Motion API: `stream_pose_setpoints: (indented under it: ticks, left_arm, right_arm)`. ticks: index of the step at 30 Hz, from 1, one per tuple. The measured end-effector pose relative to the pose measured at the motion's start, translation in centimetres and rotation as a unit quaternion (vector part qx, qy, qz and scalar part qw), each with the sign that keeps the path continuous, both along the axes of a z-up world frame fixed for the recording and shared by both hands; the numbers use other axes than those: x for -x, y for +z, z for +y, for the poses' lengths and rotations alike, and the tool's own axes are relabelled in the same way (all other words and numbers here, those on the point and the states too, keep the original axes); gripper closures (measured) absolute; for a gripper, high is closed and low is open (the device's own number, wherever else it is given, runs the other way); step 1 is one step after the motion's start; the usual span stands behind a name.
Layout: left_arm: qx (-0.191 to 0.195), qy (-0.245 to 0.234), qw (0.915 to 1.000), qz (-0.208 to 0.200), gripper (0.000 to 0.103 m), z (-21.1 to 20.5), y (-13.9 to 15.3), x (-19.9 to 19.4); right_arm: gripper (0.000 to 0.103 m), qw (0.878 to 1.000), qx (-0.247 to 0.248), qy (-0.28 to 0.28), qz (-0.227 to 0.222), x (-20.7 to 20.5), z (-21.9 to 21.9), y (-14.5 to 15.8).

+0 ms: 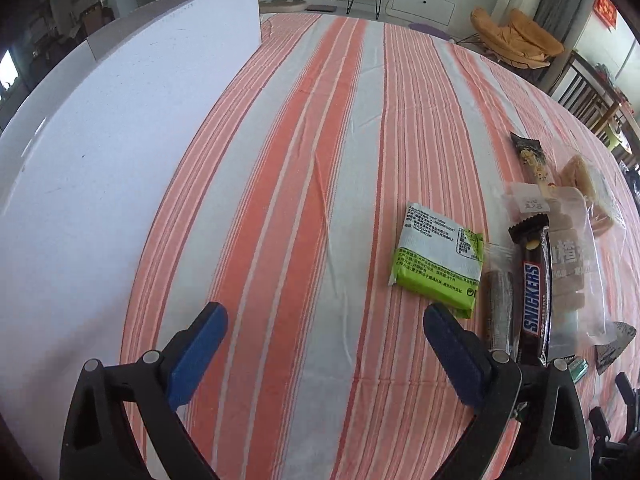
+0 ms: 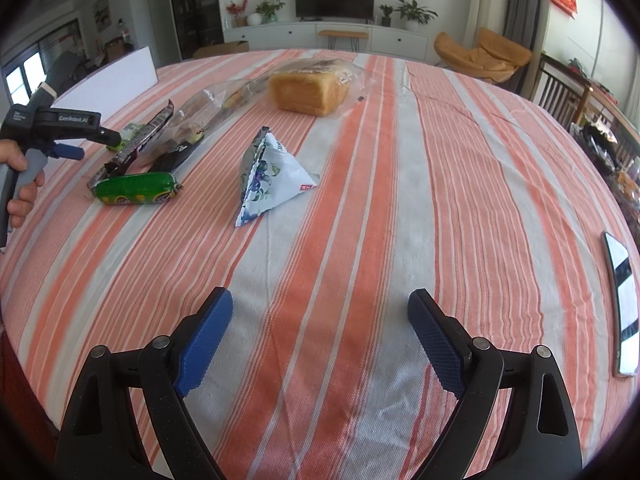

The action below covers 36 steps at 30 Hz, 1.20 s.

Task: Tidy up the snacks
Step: 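Grasp the green-and-white packet with the left tool while the right tool grasps the green sausage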

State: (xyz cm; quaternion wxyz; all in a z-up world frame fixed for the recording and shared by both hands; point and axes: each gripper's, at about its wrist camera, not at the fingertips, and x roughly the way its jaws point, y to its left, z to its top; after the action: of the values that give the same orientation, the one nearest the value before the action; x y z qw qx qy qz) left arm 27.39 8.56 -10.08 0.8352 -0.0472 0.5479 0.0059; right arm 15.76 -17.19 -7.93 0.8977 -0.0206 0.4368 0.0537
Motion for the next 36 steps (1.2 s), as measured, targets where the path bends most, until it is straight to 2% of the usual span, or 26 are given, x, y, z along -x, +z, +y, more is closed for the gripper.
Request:
stream_pose_setpoints:
  ticks: [3, 4, 5, 6, 8, 9, 10, 12, 14, 17, 20, 22, 24, 25, 27, 28, 31, 34, 36]
  left_arm:
    - [0.042, -0.046, 0.9975, -0.033, 0.005, 0.5, 1.2, 0.2]
    - [0.034, -0.074, 0.9958, -0.041, 0.005, -0.2, 1.5, 0.0]
    - [0.013, -0.11, 0.9926, -0.048, 0.005, -1.5, 2.0, -0.4]
    - [-0.014, -0.158, 0.9859, -0.052, 0.005, -2.8, 2.1, -0.7]
    - [-0.069, -0.247, 0.9659, -0.036, 0.005, -5.3, 1.6, -1.4]
    - [-0.096, -0.272, 0.9572, -0.027, 0.005, -6.1, 1.1, -1.8]
    - [-0.115, -0.282, 0.9521, -0.023, 0.005, -6.5, 0.8, -2.2]
    - [-0.127, -0.29, 0.9483, -0.021, 0.005, -6.9, 0.5, -3.1]
    - [-0.123, -0.286, 0.95, -0.03, 0.005, -7.1, 0.5, -4.3]
    - [-0.147, -0.248, 0.9565, -0.043, 0.004, -7.6, -0.2, -6.5]
    - [-0.11, -0.215, 0.9691, -0.05, 0.005, -7.7, -0.5, -7.6]
    - [-0.079, -0.208, 0.9734, -0.053, 0.013, -7.2, -0.5, -7.4]
    - [-0.034, -0.203, 0.9777, -0.043, 0.033, -6.5, -0.4, -7.2]
    - [-0.031, -0.195, 0.9794, -0.044, 0.036, -6.1, -0.3, -7.0]
    - [-0.036, -0.194, 0.9792, -0.047, 0.047, -5.8, -0.1, -6.2]
    - [-0.041, -0.192, 0.9793, -0.05, 0.048, -5.7, -0.1, -5.7]
    - [-0.044, -0.155, 0.9857, -0.049, 0.048, -4.6, 0.0, -2.9]
    - [-0.022, -0.107, 0.9935, -0.032, 0.048, -3.4, 0.0, 0.8]
    - [-0.003, -0.097, 0.9951, -0.022, 0.048, -3.1, 0.2, 3.6]
  right_arm:
    - [0.011, 1.0, 0.0, 0.0, 0.0, 0.0, 0.0, 0.0]
    - [0.01, 1.0, 0.0, 0.0, 0.0, 0.0, 0.0, 0.0]
    - [0.01, 1.0, 0.0, 0.0, 0.0, 0.0, 0.0, 0.0]
    - [0.01, 1.0, 0.0, 0.0, 0.0, 0.0, 0.0, 0.0]
    - [0.01, 1.0, -0.001, 0.0, 0.0, 0.0, 0.0, 0.0]
    - [0.01, 1.0, 0.0, 0.0, 0.0, 0.0, 0.0, 0.0]
    - [0.01, 1.0, 0.0, 0.0, 0.0, 0.0, 0.0, 0.1]
    - [0.01, 1.0, 0.0, 0.0, 0.0, 0.0, 0.0, 0.1]
    - [0.01, 1.0, 0.0, 0.0, 0.0, 0.0, 0.0, 0.0]
    - [0.01, 1.0, 0.0, 0.0, 0.0, 0.0, 0.0, 0.1]
    - [0.01, 1.0, 0.0, 0.0, 0.0, 0.0, 0.0, 0.1]
    - [0.01, 1.0, 0.0, 0.0, 0.0, 0.0, 0.0, 0.1]
    - [0.01, 1.0, 0.0, 0.0, 0.0, 0.0, 0.0, 0.1]
    - [0.01, 1.0, 0.0, 0.0, 0.0, 0.0, 0.0, 0.1]
    - [0.01, 1.0, 0.0, 0.0, 0.0, 0.0, 0.0, 0.1]
    - [0.01, 1.0, 0.0, 0.0, 0.0, 0.0, 0.0, 0.1]
    - [0.01, 1.0, 0.0, 0.0, 0.0, 0.0, 0.0, 0.1]
    - [0.01, 1.0, -0.001, 0.0, 0.0, 0.0, 0.0, 0.1]
    - [0.01, 1.0, 0.0, 0.0, 0.0, 0.0, 0.0, 0.1]
